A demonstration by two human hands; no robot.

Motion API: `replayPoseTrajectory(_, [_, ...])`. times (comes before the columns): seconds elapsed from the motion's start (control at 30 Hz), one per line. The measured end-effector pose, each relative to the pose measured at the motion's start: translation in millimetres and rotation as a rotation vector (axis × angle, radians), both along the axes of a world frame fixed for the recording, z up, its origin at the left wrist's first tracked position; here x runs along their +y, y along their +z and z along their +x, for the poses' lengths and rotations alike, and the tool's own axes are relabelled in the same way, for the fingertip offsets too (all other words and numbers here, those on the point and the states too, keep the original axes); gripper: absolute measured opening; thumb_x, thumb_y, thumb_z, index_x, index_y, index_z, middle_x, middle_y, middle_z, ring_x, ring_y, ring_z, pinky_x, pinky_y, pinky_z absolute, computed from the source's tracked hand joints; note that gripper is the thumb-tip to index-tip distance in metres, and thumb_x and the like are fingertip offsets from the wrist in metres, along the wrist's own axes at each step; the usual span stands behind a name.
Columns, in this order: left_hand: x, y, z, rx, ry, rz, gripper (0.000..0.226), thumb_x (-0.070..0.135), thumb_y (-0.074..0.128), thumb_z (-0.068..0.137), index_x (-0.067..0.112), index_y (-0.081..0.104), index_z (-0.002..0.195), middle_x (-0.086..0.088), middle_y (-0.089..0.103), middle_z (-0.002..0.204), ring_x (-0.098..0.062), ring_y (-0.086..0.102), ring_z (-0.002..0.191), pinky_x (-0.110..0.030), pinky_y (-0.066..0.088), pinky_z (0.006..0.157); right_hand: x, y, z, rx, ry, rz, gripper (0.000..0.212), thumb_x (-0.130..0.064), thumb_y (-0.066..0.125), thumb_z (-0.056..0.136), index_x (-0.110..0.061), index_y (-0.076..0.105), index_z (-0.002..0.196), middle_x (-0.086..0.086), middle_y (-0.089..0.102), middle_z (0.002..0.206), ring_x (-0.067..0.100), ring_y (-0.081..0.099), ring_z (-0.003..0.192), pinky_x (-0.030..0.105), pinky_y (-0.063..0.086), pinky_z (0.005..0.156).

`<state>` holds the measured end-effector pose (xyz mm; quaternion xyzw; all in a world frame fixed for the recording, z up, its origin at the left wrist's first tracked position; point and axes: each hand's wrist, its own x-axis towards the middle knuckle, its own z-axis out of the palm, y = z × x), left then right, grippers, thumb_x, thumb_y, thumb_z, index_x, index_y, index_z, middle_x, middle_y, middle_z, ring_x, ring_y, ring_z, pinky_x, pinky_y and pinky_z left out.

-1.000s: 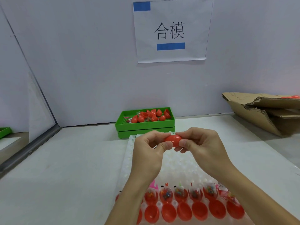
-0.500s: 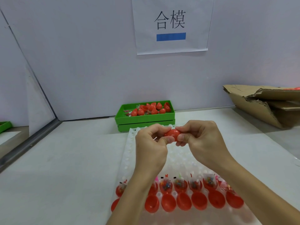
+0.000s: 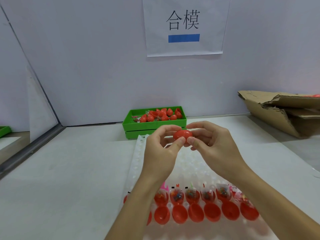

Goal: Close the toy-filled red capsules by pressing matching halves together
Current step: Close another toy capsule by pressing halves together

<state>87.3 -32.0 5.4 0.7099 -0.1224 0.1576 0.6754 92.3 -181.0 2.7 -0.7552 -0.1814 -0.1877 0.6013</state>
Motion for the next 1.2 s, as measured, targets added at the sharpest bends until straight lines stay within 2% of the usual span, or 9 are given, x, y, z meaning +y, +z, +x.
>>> replayPoseTrajectory(0.07, [0,0,-1,0.004,-0.020,-0.016,0.022,0.004,0.072,0.087,0.019,0.069,0.102,0.001,0.072,0.097,-0.021,0.073,0.088,-0.030,0.059,0.081,0,0,0,0.032,0.008,0.024,0.027,-0.001,0.070,0.090,-0.013,0.066,0.113,-0.001,0.078,0.091,0.014,0.075,0.082,0.024,0.060,0.073])
replayPoseTrajectory(0.23, [0,-1,0,-0.026,-0.002,-0.009,0.027,0.001,0.076,0.082,0.018,0.068,0.101,0.006,0.072,0.094,-0.007,0.071,0.088,-0.016,0.055,0.073,1,-1,0,0.118,0.000,0.062,0.023,-0.005,0.067,0.093,-0.011,0.072,0.114,-0.001,0.077,0.097,0.012,0.074,0.089,0.029,0.062,0.081])
replayPoseTrajectory(0.37, [-2,-5,1,-0.195,0.102,0.196,0.031,0.003,0.080,0.078,0.023,0.067,0.096,0.009,0.069,0.094,-0.005,0.066,0.091,-0.017,0.054,0.079,7,1,-5,0.142,0.109,0.091,0.017,-0.014,0.069,0.092,-0.021,0.075,0.105,-0.004,0.078,0.096,0.010,0.074,0.093,0.022,0.059,0.081])
replayPoseTrajectory(0.5, [-7,-8,0,-0.341,0.175,0.418,0.034,0.004,0.080,0.078,0.020,0.067,0.104,0.008,0.064,0.097,-0.007,0.061,0.091,-0.015,0.050,0.079,12,-4,-5,0.109,0.060,0.061,0.021,-0.011,0.075,0.086,-0.030,0.076,0.094,-0.010,0.078,0.087,0.005,0.074,0.086,0.014,0.055,0.077])
replayPoseTrajectory(0.57, [-6,-10,1,-0.337,0.144,0.439,0.038,0.006,0.080,0.077,0.020,0.066,0.110,0.008,0.063,0.102,-0.007,0.060,0.096,-0.015,0.049,0.082,10,-5,-2,0.121,0.038,0.086,0.022,-0.010,0.072,0.088,-0.031,0.076,0.092,-0.007,0.078,0.084,0.008,0.074,0.083,0.016,0.056,0.077])
replayPoseTrajectory(0.67, [0,-8,1,-0.141,-0.090,0.263,0.050,0.018,0.078,0.078,0.024,0.059,0.124,0.010,0.061,0.121,-0.005,0.057,0.116,-0.018,0.049,0.094,4,-6,2,0.168,0.064,0.181,0.019,-0.009,0.068,0.092,-0.024,0.076,0.099,0.000,0.079,0.087,0.014,0.075,0.086,0.024,0.059,0.081])
replayPoseTrajectory(0.77, [2,-4,-1,0.093,-0.256,-0.004,0.054,0.035,0.078,0.081,0.024,0.059,0.130,0.005,0.064,0.129,-0.008,0.064,0.116,-0.025,0.054,0.093,2,-6,1,0.201,0.222,0.308,0.015,-0.018,0.069,0.087,-0.023,0.079,0.098,0.008,0.078,0.098,0.023,0.074,0.097,0.029,0.059,0.086])
replayPoseTrajectory(0.93, [-4,-6,0,0.087,-0.194,-0.057,0.059,0.034,0.076,0.071,0.018,0.066,0.127,-0.004,0.072,0.119,-0.017,0.070,0.107,-0.040,0.056,0.095,1,-8,3,0.183,0.288,0.297,0.033,-0.021,0.067,0.083,-0.006,0.073,0.112,0.015,0.076,0.106,0.032,0.072,0.105,0.042,0.054,0.096])
replayPoseTrajectory(1.2, [-8,-8,-1,0.060,-0.172,-0.021,0.059,0.033,0.075,0.071,0.016,0.065,0.127,-0.003,0.070,0.123,-0.012,0.073,0.099,-0.035,0.058,0.091,-2,-7,4,0.226,0.269,0.305,0.031,-0.016,0.067,0.079,-0.008,0.074,0.108,0.014,0.076,0.105,0.031,0.072,0.104,0.042,0.055,0.098])
